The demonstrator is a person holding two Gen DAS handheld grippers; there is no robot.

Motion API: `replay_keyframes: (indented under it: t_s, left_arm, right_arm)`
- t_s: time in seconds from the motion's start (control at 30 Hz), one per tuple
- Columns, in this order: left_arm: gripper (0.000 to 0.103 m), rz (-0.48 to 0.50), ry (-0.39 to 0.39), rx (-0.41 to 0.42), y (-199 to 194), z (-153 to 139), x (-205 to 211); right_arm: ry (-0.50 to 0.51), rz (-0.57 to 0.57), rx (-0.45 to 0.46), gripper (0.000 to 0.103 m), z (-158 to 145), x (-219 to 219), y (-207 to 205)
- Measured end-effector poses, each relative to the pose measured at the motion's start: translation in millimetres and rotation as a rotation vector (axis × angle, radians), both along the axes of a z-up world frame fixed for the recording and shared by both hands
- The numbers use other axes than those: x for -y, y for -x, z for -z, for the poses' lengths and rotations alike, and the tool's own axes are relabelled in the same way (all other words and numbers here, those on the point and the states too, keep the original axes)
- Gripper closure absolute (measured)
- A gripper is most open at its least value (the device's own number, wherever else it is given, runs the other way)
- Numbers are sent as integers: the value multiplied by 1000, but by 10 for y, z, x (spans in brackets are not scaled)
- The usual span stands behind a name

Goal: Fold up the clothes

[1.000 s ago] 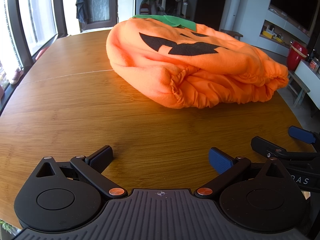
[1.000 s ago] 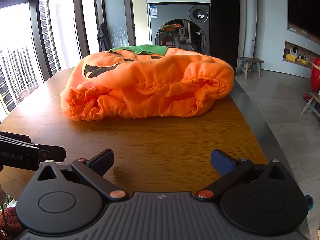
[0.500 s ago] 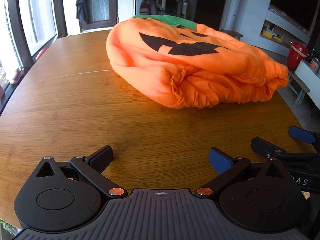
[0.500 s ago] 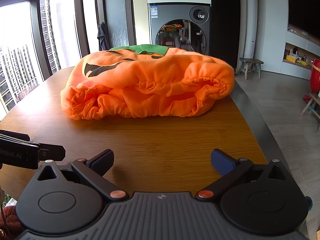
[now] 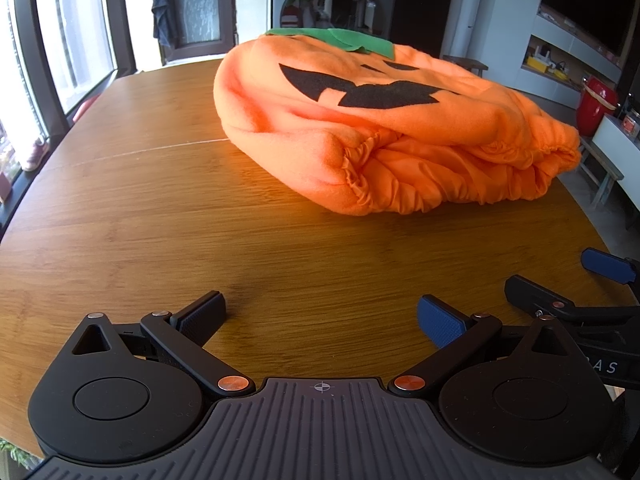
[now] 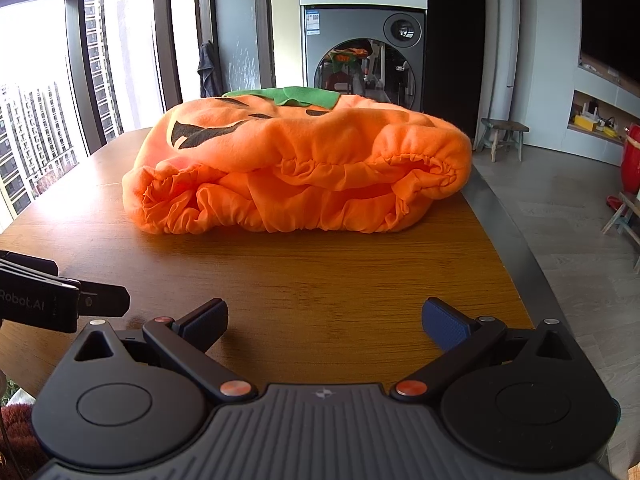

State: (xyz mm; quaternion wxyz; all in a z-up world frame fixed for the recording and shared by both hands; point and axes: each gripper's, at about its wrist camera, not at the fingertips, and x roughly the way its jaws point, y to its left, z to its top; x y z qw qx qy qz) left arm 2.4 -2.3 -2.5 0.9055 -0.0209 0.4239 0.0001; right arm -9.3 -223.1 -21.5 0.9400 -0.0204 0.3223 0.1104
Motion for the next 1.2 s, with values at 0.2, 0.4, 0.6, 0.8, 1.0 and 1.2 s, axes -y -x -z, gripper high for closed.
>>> replay_keyframes:
  t_s: [0.2,0.4,0.6,0.8,1.0,1.2]
  left_arm:
    - [0,14,24,33,-83,-98,-73]
    - [0,99,-140,144,-507,-268,36]
    - [0,102,-204,99,-1106,-28,-10]
    - [0,-180,-212,213,-1105,-271,-885]
    - [0,-268,-101,257,-484,-644,-1636]
    - [0,-139,-81,149,203,-497,-1504]
  right_arm:
    - [-22,-25,-25,0,-39,47,-58]
    - [-33,48,16,0,-262,282,-337]
    - [225,55,83,0,-266,85,-797]
    - [530,205,309,0,-301,-113,-1269]
    - [281,110,293,0,-652,-36,-1005]
    - [325,-24,181,0,-489,-104,-460]
